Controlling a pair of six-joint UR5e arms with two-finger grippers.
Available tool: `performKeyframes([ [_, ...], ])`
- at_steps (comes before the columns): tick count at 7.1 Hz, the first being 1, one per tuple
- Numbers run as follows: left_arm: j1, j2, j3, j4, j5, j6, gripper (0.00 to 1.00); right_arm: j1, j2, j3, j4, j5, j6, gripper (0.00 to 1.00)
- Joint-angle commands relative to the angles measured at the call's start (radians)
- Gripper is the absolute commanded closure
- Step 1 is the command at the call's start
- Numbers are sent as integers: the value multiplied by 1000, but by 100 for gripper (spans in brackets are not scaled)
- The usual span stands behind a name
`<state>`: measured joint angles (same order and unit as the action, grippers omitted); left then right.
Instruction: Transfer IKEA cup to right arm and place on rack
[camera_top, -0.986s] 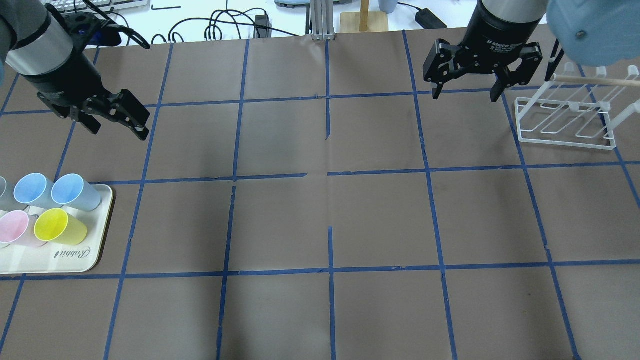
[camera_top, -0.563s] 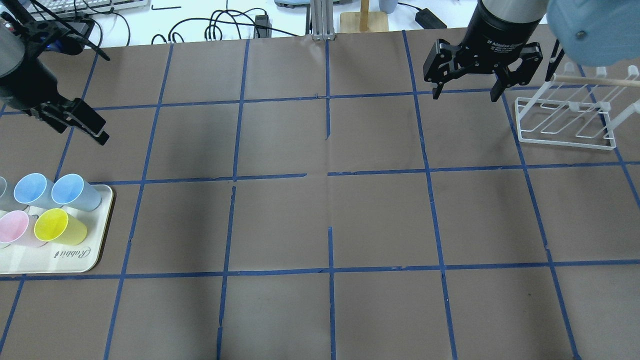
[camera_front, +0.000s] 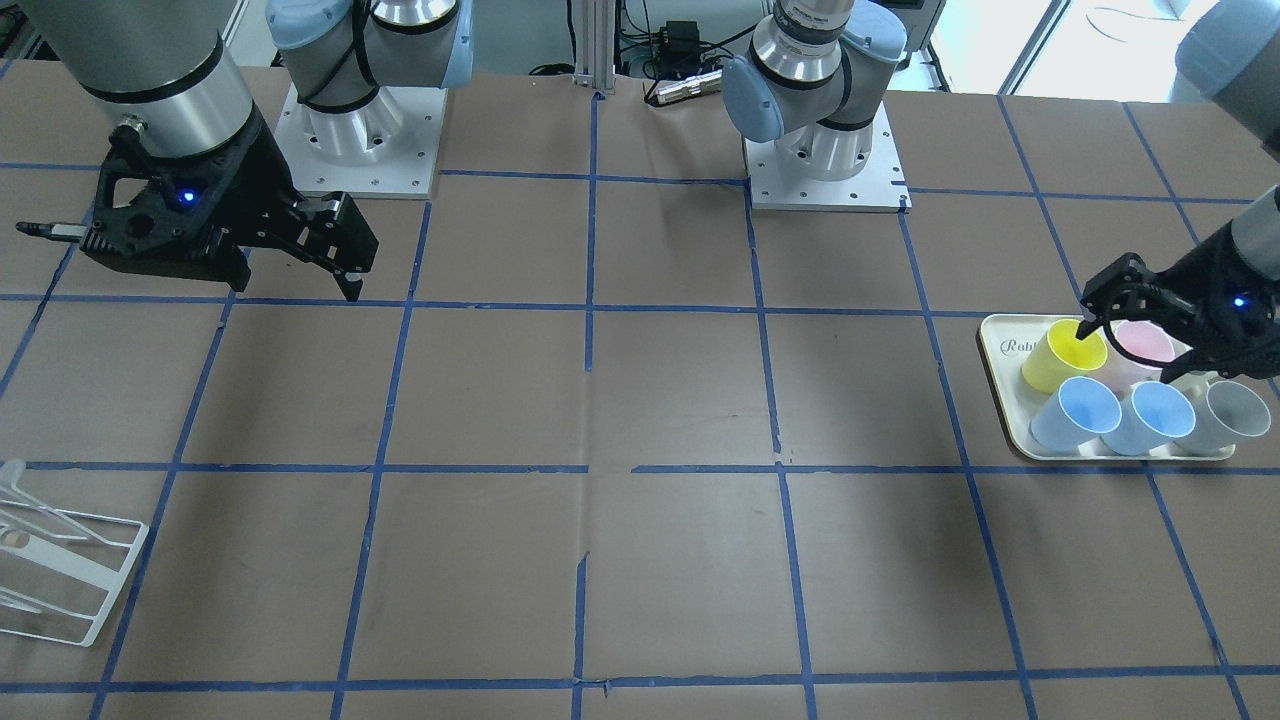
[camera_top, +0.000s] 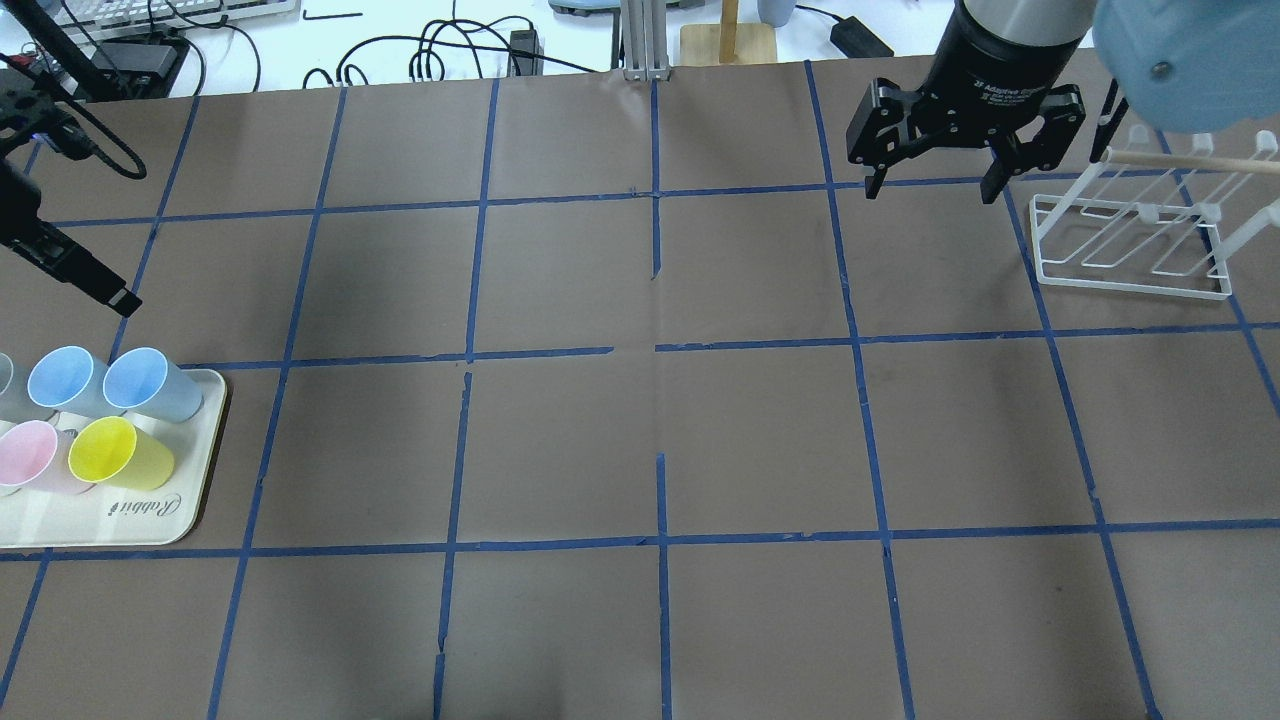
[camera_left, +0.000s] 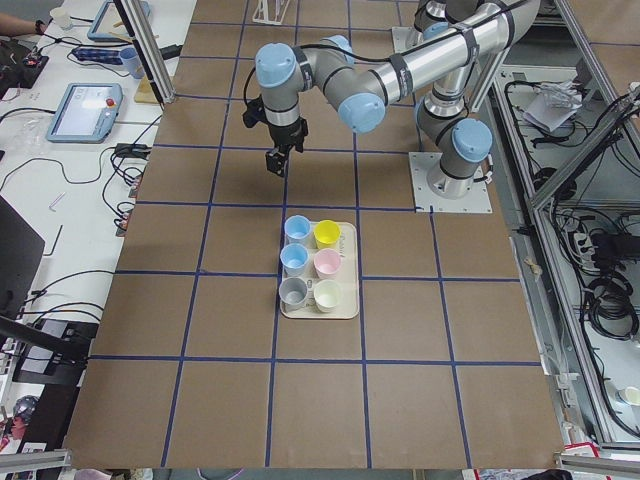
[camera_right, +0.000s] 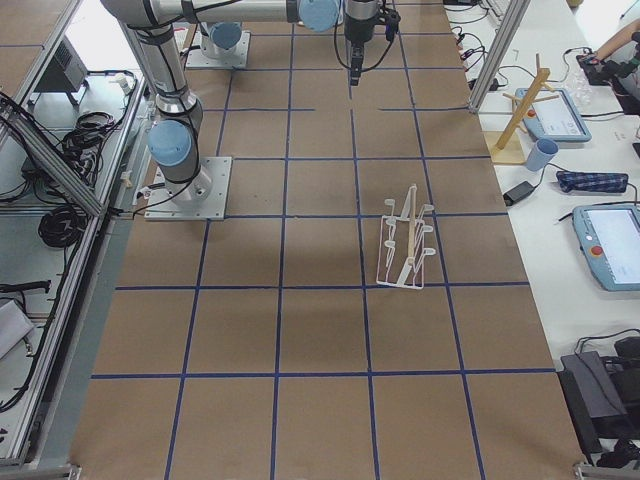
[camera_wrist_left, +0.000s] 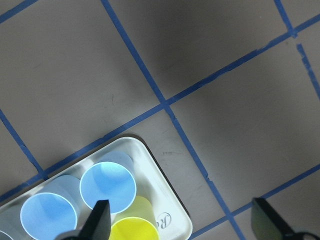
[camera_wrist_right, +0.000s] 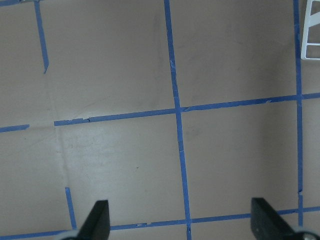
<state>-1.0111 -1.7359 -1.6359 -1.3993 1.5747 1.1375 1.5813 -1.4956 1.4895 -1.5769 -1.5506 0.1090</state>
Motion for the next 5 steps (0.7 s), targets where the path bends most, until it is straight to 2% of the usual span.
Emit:
performKeyframes([
  [1, 71, -69, -5, 63, -5, 153, 12, -1, 0, 0, 0, 0, 0, 0],
  [3, 88, -122, -36, 176, 1, 220, 16, -1, 2, 0, 0, 0, 0, 0],
  [5, 101, -172, -44, 204, -1, 260, 16, -3, 2, 0, 0, 0, 0, 0],
])
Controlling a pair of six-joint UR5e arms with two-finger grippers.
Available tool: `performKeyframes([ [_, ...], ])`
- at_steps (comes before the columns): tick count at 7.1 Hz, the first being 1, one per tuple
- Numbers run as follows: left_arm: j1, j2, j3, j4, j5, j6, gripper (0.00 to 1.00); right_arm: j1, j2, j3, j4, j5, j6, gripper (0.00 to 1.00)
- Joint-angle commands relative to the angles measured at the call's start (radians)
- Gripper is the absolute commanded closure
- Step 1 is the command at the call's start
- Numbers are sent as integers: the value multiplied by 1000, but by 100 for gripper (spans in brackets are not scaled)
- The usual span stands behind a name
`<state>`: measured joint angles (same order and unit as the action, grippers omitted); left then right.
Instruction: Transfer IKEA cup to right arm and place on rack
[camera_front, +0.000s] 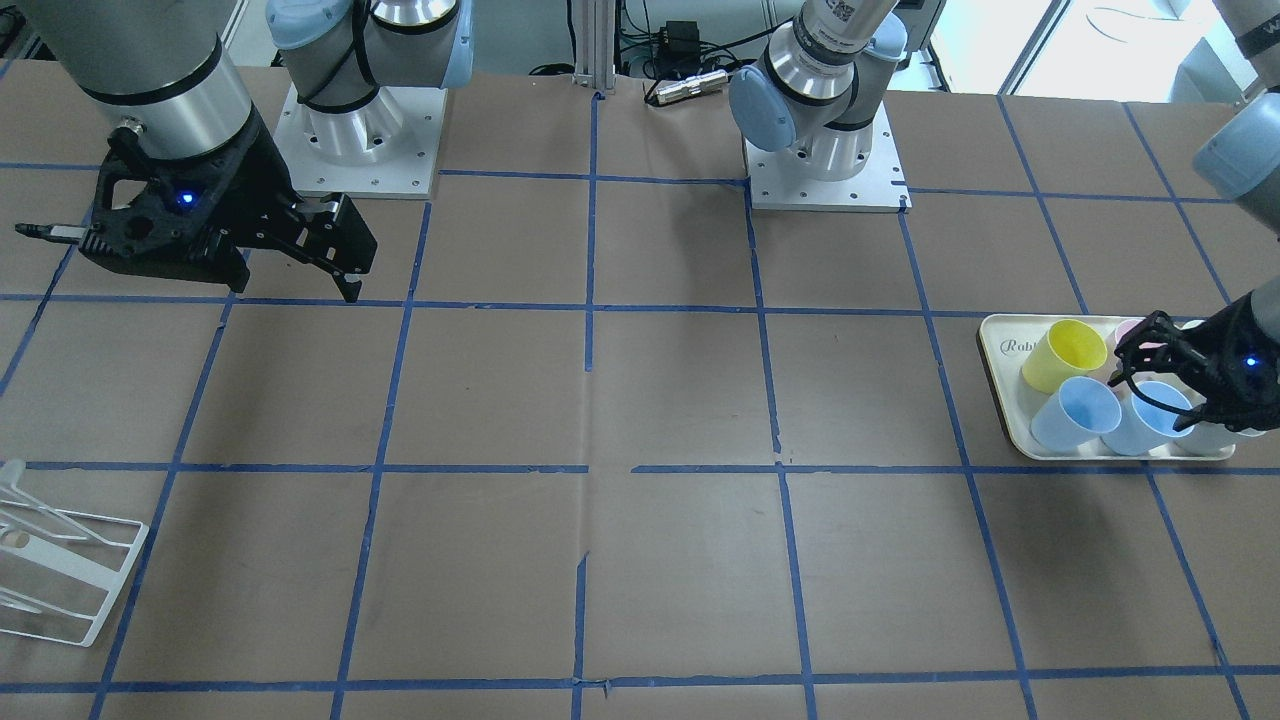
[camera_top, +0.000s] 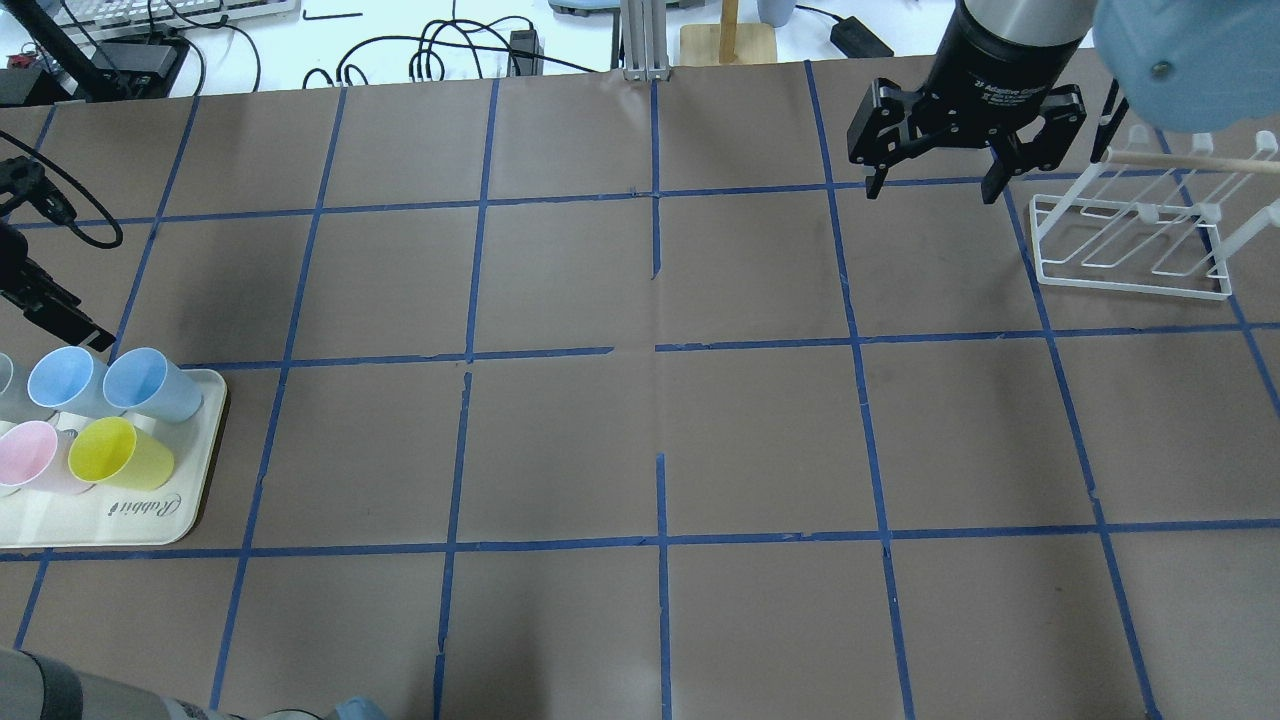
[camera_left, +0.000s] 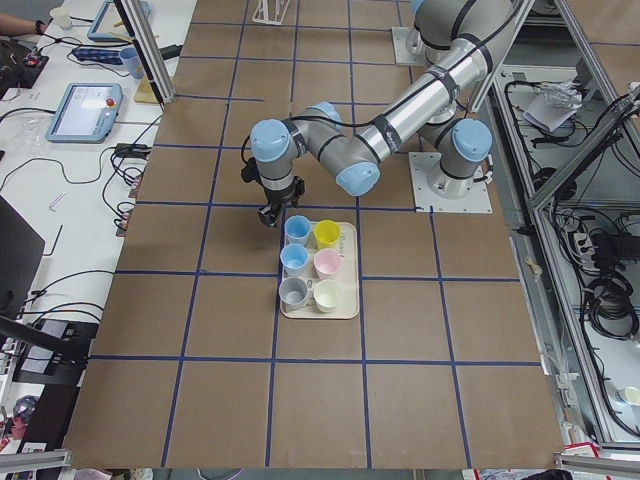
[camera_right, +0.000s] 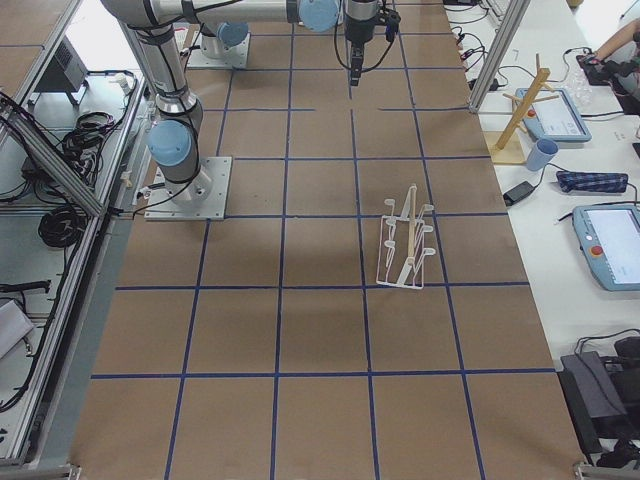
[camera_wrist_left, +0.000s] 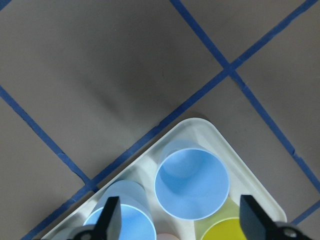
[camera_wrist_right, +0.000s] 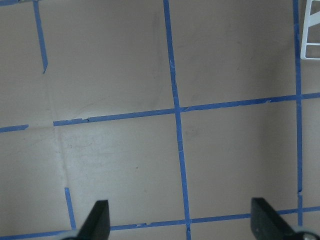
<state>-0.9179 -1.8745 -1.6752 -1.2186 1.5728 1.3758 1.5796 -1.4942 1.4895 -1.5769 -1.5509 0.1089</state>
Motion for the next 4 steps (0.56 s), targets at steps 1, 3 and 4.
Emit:
performKeyframes([
  [1, 8, -60, -8, 71, 3, 17, 16, -1, 0, 0, 0, 0, 0, 0],
  [3, 8, -90, -3, 77, 1, 23, 20, -1, 0, 0, 0, 0, 0, 0],
  [4, 8, -94, -7, 74, 1, 23, 22, -1, 0, 0, 0, 0, 0, 0],
])
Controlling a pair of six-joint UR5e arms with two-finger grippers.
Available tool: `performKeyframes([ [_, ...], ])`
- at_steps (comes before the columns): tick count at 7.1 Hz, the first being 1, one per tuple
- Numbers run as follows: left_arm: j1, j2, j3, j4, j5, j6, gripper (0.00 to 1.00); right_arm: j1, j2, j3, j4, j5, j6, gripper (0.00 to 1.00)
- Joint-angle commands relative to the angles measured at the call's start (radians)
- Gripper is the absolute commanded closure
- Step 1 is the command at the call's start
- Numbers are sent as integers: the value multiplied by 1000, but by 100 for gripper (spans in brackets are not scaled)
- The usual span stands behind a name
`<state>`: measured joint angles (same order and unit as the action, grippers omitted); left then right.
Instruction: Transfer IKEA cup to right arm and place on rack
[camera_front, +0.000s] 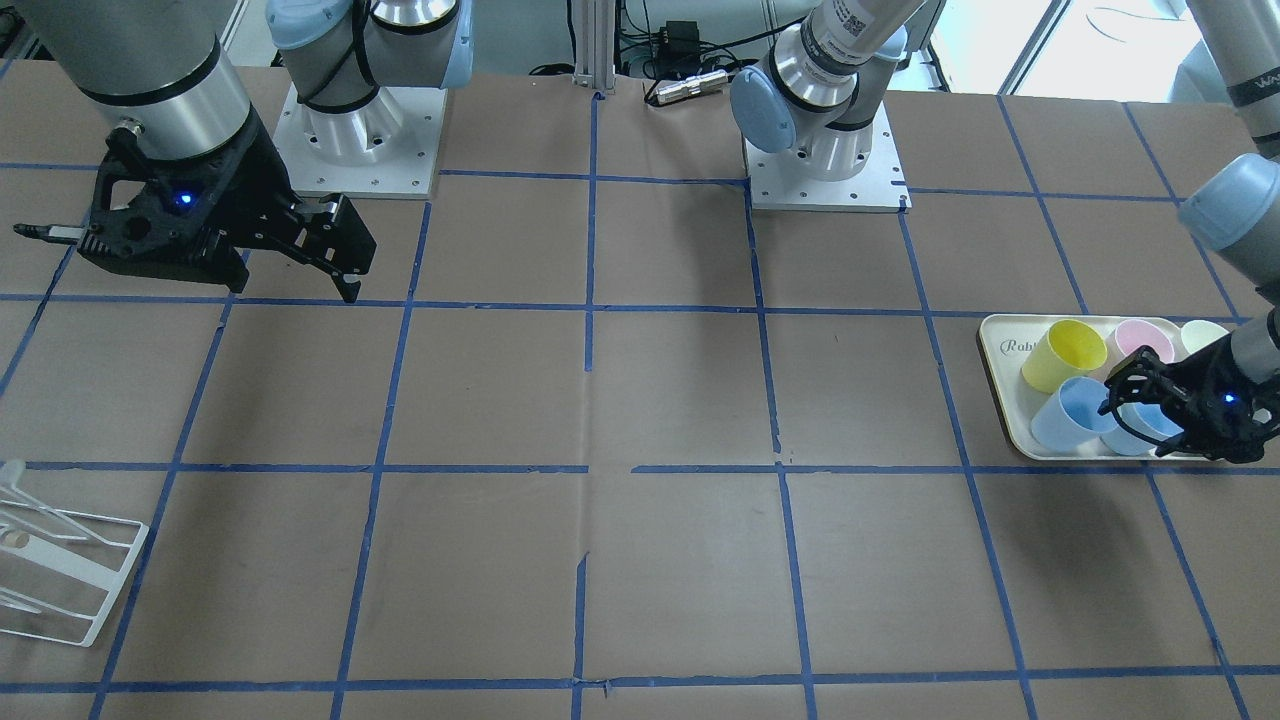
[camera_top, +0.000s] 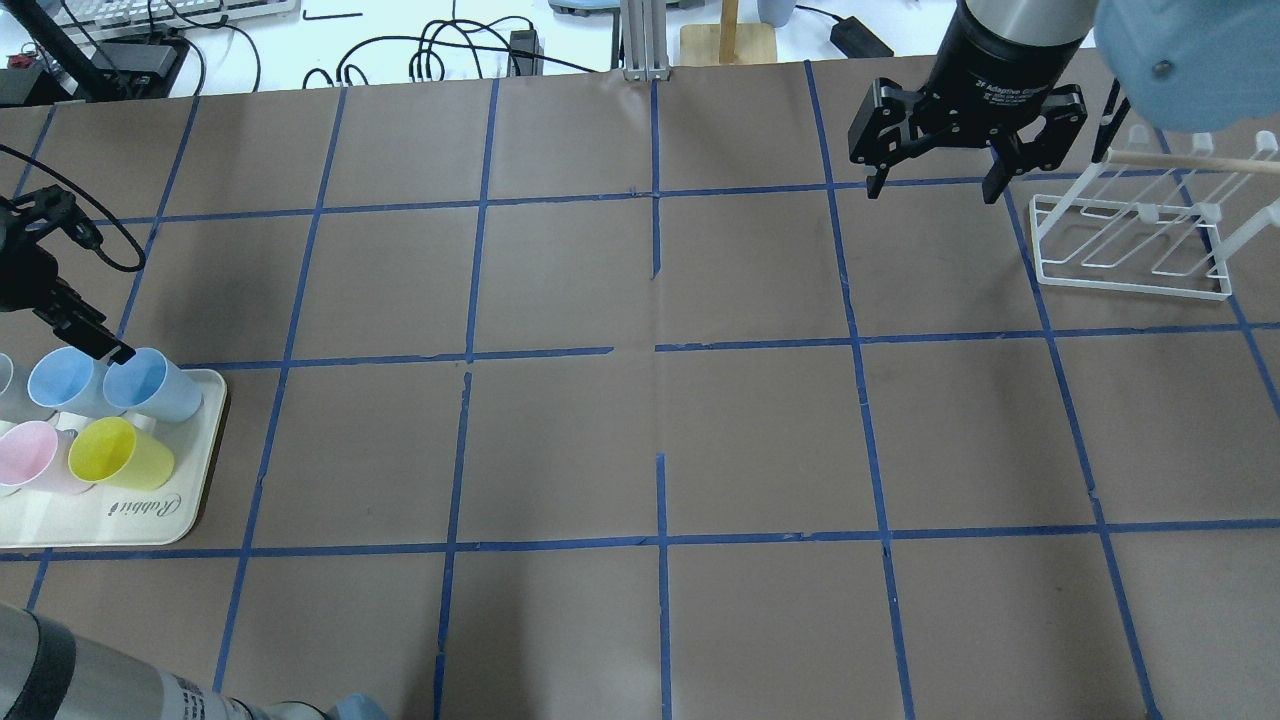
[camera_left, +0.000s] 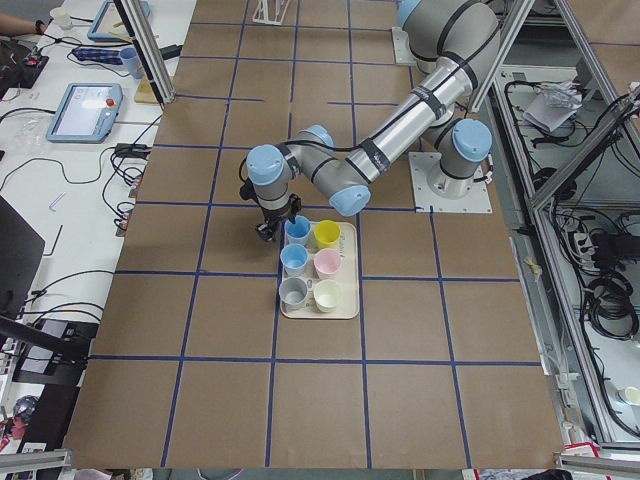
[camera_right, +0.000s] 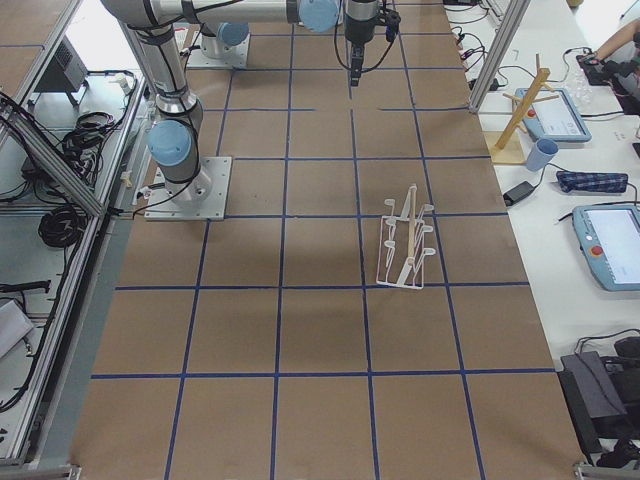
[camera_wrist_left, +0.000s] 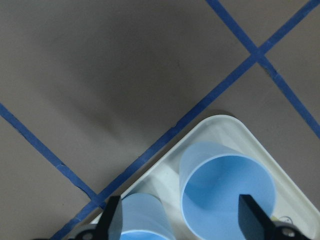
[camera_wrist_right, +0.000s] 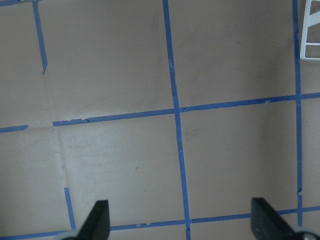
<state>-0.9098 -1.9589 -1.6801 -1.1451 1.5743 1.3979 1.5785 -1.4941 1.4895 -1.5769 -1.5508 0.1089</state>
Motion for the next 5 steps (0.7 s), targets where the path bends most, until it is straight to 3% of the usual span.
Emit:
performKeyframes([
  [1, 0, -17, -3, -2, 1, 1, 22, 0, 0, 0, 0, 0, 0, 0],
  [5, 0, -46, -1, -7, 12, 6, 20, 0, 0, 0, 0, 0, 0, 0],
])
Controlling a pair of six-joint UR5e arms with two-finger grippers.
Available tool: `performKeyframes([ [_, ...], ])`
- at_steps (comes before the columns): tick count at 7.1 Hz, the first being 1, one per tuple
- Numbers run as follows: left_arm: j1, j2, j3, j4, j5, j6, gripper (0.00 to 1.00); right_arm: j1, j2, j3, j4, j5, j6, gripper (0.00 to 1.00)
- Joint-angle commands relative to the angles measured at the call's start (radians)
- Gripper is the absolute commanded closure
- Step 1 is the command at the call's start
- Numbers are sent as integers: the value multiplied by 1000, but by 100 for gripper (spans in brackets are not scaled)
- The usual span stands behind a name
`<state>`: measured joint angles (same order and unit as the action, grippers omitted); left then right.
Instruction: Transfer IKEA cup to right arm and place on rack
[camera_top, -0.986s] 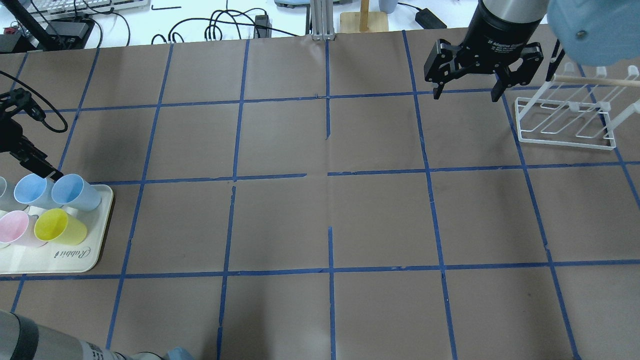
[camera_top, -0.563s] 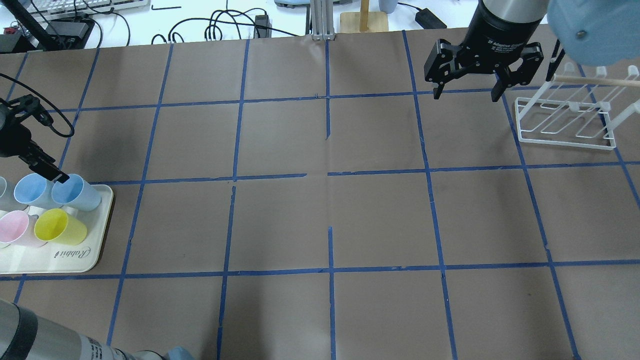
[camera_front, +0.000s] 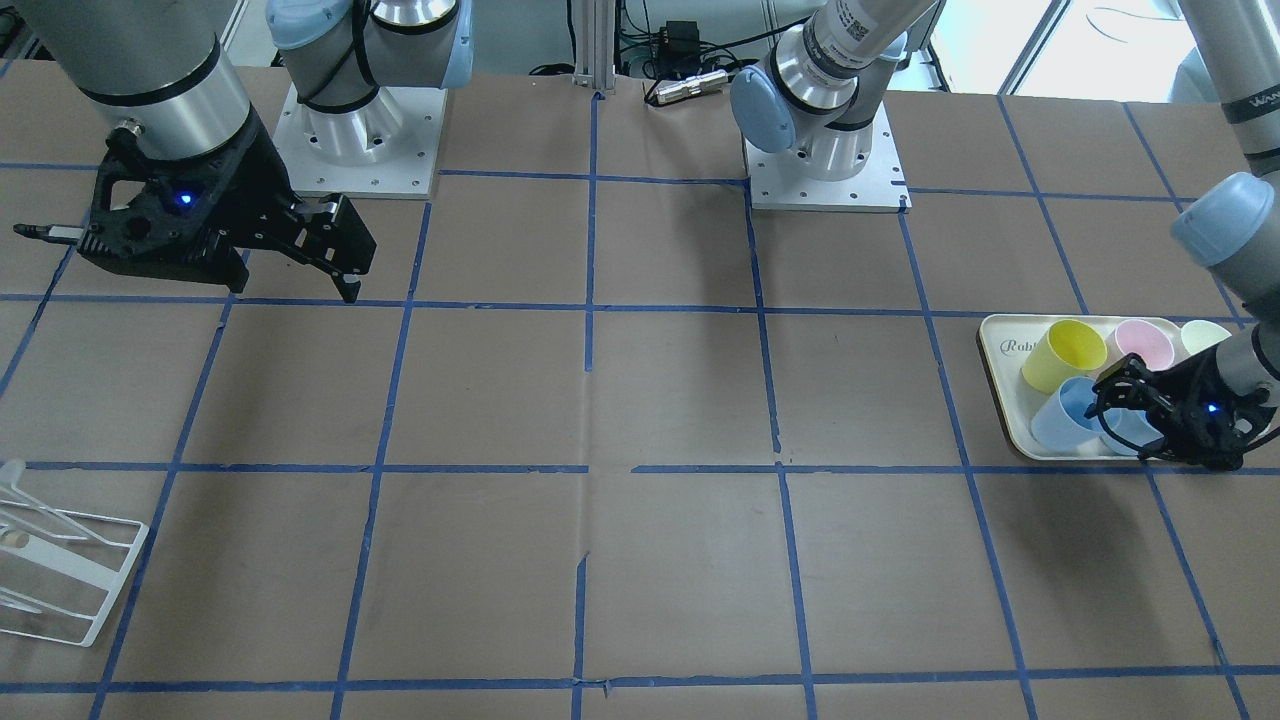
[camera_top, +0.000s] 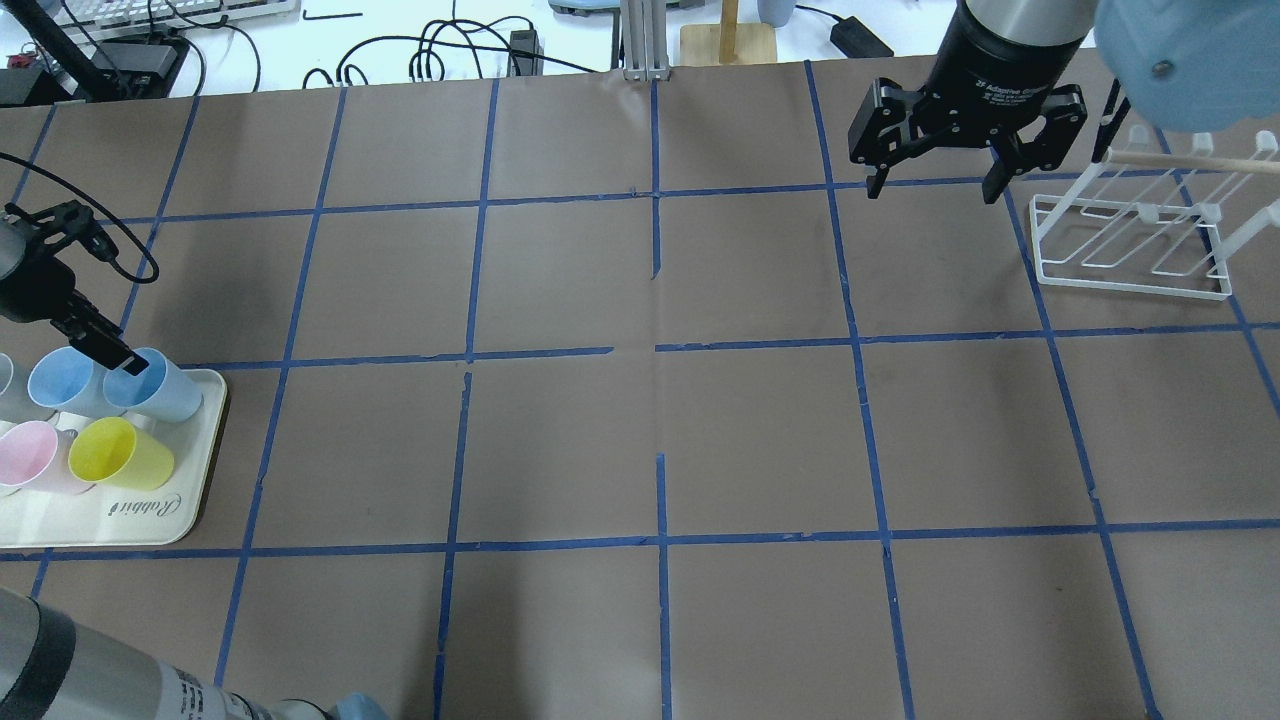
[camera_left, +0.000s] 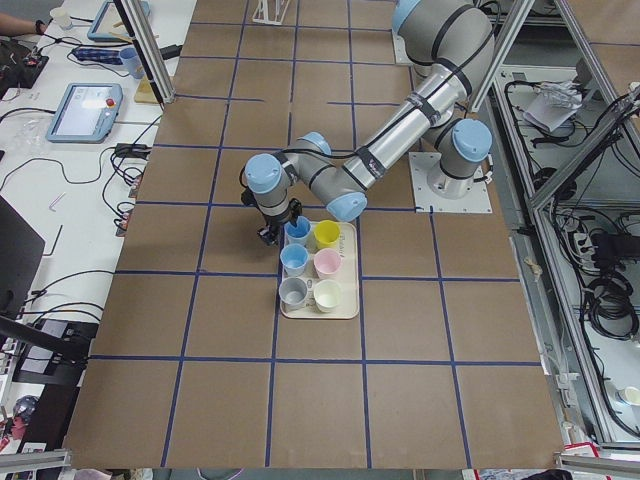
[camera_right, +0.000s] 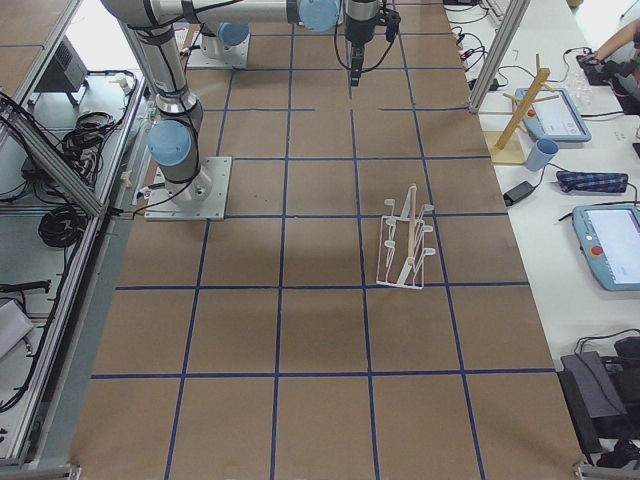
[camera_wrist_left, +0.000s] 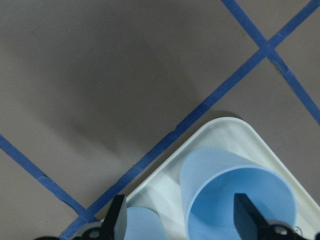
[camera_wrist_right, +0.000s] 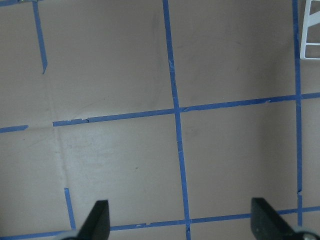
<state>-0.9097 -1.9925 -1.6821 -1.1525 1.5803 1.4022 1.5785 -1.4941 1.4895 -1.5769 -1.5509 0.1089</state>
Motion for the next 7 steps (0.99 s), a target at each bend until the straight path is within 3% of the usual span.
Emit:
performKeyframes([
  [1, 0, -26, 1, -1, 6, 1, 20, 0, 0, 0, 0, 0, 0, 0],
  [3, 0, -38, -1, -7, 6, 6, 25, -2, 0, 0, 0, 0, 0, 0],
  [4, 2, -45, -1, -7, 7, 9, 43, -2, 0, 0, 0, 0, 0, 0],
  [6, 0, -48, 1, -10, 9, 9, 62, -2, 0, 0, 0, 0, 0, 0],
  [7, 0, -46, -1, -16, 9, 9, 83, -2, 0, 0, 0, 0, 0, 0],
])
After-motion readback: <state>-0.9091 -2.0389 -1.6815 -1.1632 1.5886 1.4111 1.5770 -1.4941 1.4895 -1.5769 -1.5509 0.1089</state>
